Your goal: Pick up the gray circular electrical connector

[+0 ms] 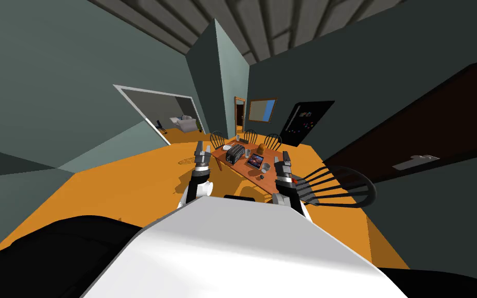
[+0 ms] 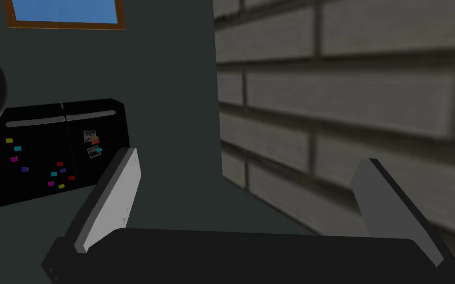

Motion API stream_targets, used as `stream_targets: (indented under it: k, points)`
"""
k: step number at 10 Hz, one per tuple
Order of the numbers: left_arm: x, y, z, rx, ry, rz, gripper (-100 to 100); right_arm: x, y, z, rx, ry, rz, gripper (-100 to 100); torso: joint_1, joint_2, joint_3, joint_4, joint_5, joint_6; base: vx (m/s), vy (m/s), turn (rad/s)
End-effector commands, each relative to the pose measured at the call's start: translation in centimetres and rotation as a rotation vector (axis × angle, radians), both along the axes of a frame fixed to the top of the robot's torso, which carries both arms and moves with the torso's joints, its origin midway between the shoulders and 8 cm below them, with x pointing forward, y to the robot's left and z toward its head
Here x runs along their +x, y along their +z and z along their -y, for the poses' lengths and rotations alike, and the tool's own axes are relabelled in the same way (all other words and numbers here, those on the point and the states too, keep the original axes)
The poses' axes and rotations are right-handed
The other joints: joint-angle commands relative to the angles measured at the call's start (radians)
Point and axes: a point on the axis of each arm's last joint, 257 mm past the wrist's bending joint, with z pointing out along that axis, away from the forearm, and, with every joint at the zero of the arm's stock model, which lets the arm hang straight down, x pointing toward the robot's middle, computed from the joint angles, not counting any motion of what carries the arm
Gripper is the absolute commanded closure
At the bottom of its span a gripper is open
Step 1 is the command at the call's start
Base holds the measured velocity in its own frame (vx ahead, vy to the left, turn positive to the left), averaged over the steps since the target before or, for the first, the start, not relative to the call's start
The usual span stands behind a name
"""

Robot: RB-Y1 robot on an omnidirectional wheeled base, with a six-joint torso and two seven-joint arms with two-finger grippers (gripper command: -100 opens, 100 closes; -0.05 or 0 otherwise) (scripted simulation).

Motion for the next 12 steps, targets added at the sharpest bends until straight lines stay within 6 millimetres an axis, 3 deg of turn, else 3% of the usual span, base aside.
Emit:
stream_targets:
  k: [1,6,7,9,10,11,12]
  points:
    - [0.0,0.0,0.0,0.000,0.000,0.000,0,-0.1,-1.5,0.2,-0.053,-0.017,-0.042,-100,0.000,0.000,0.000,0.000,0.000,0.000,-0.005,0.000,0.140]
    - [0.0,0.0,0.0,0.000,0.000,0.000,0,-0.9,-8.5,2.0,-0.252,-0.095,-0.232,-100,0.000,0.001,0.001,0.000,0.000,0.000,-0.012,-0.002,0.179]
    - [0.0,0.0,0.0,0.000,0.000,0.000,0,-0.9,-8.5,2.0,-0.264,-0.100,-0.233,-100,0.000,0.001,0.000,0.000,0.000,0.000,-0.003,-0.002,0.057]
    - [0.0,0.0,0.0,0.000,0.000,0.000,0,-1.9,-12.4,3.4,-0.361,-0.136,-0.341,-100,0.000,0.000,0.000,0.000,0.000,0.000,0.003,0.005,0.198]
    - [0.0,0.0,0.0,0.000,0.000,0.000,0,-1.9,-12.4,3.4,-0.377,-0.143,-0.342,-100,0.000,0.000,0.000,0.000,0.000,0.000,0.005,0.000,0.098]
    - [0.0,0.0,0.0,0.000,0.000,0.000,0,-2.6,-14.5,4.2,-0.427,-0.159,-0.402,-100,0.000,0.000,0.000,0.000,0.000,0.000,0.008,0.006,0.195]
    - [0.0,0.0,0.0,0.000,0.000,0.000,0,-2.6,-14.5,4.2,-0.439,-0.163,-0.403,-100,0.000,0.000,0.000,0.000,0.000,0.000,0.009,0.000,0.081]
